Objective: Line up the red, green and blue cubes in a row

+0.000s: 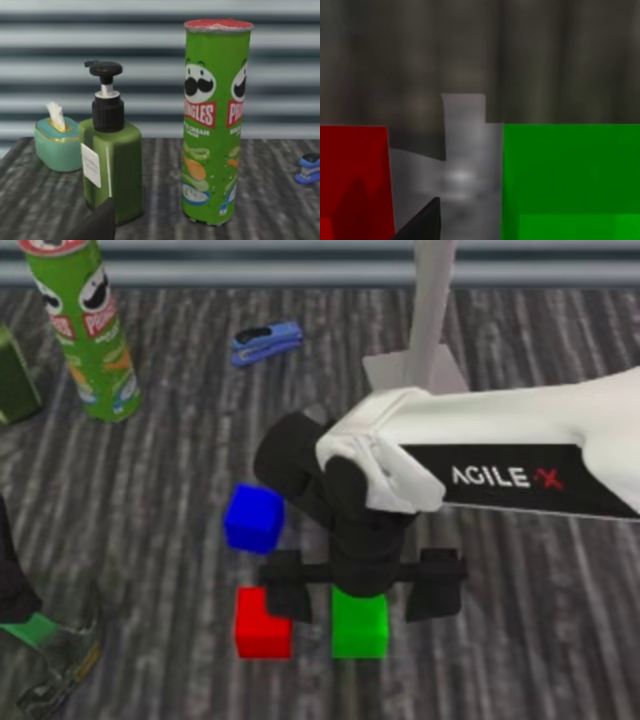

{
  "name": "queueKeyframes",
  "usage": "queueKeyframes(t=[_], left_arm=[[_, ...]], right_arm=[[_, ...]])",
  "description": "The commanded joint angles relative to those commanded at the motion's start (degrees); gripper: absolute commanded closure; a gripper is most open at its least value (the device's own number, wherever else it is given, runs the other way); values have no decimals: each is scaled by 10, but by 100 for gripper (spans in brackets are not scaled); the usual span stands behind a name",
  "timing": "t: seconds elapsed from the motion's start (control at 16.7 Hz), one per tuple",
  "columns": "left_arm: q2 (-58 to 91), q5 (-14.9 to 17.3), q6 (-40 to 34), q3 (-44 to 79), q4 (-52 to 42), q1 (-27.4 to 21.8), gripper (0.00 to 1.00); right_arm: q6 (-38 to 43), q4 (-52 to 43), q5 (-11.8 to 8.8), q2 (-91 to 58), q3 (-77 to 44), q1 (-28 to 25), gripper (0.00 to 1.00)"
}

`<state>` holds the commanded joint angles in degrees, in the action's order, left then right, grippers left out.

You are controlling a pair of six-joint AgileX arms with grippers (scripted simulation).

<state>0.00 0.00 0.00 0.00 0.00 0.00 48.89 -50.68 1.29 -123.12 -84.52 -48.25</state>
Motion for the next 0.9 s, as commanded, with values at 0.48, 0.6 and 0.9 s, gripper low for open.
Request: queueKeyframes(t=[0.48,0.6,0.9], left_arm=[[0,0,0,0,0,0,0],[0,0,0,0,0,0,0],[16,0,-2,15,-11,-5,0]], right_arm=[[0,-133,0,47,-84,-7,0],[0,-137,0,50,-87,-7,0],[-6,-127,2,65,-73,4,0]])
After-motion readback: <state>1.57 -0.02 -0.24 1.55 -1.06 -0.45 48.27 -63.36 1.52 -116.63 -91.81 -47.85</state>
